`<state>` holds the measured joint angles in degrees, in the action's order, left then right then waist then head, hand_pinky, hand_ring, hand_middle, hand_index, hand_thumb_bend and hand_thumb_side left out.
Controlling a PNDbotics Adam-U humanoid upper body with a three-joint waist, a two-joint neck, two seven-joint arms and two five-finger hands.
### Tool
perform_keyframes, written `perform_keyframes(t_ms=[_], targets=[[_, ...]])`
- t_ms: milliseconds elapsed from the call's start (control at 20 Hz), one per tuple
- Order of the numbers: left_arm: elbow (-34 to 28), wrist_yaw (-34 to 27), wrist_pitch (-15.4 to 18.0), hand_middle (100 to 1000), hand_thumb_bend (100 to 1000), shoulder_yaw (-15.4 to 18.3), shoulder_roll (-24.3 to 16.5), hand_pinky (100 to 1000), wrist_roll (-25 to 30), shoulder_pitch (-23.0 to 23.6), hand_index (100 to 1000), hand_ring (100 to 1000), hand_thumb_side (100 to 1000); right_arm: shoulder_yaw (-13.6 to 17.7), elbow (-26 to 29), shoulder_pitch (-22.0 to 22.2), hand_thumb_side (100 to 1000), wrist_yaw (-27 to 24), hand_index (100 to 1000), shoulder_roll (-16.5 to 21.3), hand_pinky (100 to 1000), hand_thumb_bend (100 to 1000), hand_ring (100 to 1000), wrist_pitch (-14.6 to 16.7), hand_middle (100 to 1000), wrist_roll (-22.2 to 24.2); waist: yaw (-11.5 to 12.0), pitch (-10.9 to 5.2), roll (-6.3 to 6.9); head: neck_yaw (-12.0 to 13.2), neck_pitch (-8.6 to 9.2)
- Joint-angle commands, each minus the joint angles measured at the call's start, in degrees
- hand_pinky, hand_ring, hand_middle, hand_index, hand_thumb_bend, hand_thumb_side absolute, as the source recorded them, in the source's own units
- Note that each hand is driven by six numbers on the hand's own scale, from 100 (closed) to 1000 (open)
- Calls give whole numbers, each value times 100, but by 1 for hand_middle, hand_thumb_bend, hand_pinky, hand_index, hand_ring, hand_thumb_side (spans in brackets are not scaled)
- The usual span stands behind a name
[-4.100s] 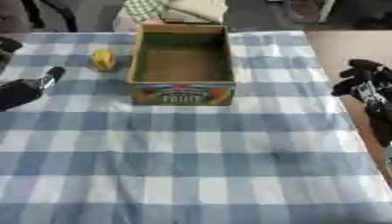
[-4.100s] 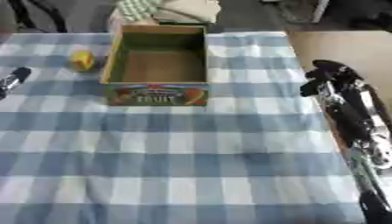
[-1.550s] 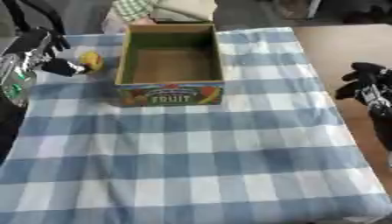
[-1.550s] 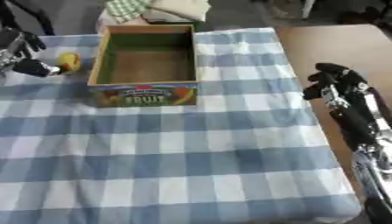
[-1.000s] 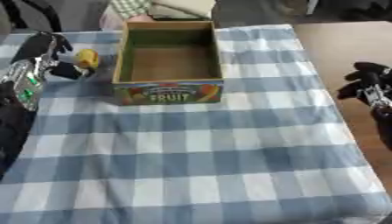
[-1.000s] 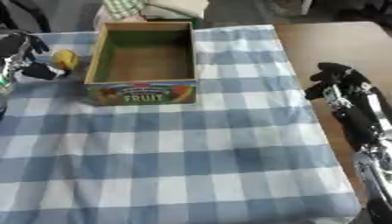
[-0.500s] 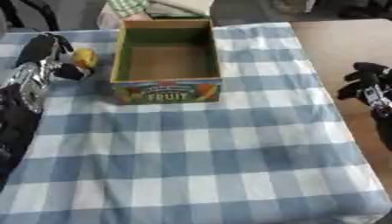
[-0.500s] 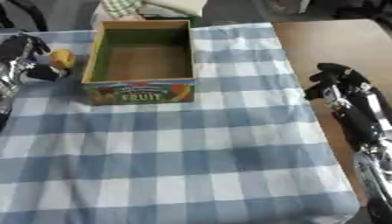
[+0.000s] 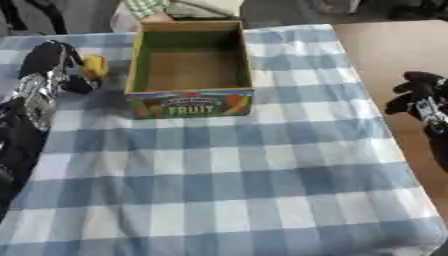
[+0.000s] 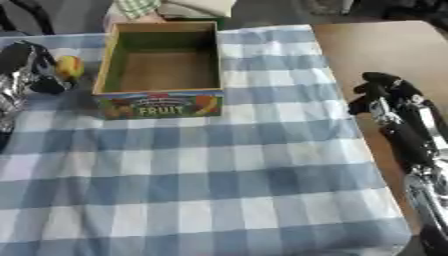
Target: Pick up objects on the table and place them in the box.
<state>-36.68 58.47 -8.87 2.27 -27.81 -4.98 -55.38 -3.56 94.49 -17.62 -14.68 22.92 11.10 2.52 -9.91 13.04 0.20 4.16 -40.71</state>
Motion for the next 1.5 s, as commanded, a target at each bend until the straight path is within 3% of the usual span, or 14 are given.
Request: perform_keyframes(t_ms=[50, 250, 450, 1000, 1500], targets=[[-28, 103, -44, 430, 434, 26, -106, 528, -127, -73, 511, 438, 100, 25, 51, -53, 466, 22, 778, 78, 574, 100, 566, 19, 602, 19, -10, -86, -6, 12, 8], [-31, 142, -114, 348, 313, 50, -100, 477, -404, -62, 411, 379, 100, 27, 49, -53, 467, 21, 778, 76, 574, 100, 566, 20, 602, 20, -8, -87, -4, 10, 9], [-108, 7, -139, 287, 265, 68, -103, 448, -744, -48, 335, 346, 100, 28, 47, -52, 467, 19, 778, 71, 574, 100, 566, 19, 602, 21, 0, -95, -1, 4, 6], [-1150, -674, 110, 286, 296, -108, -220, 444, -683, -39, 330, 351, 100, 37, 44, -47, 468, 13, 778, 77, 574, 100, 567, 15, 602, 17, 53, -146, 15, -17, 7], [-2084, -720, 709, 301, 375, -875, 28, 464, 217, -123, 348, 377, 100, 22, 37, -57, 469, 8, 778, 66, 574, 100, 567, 7, 602, 39, -18, -167, 47, 5, 12]])
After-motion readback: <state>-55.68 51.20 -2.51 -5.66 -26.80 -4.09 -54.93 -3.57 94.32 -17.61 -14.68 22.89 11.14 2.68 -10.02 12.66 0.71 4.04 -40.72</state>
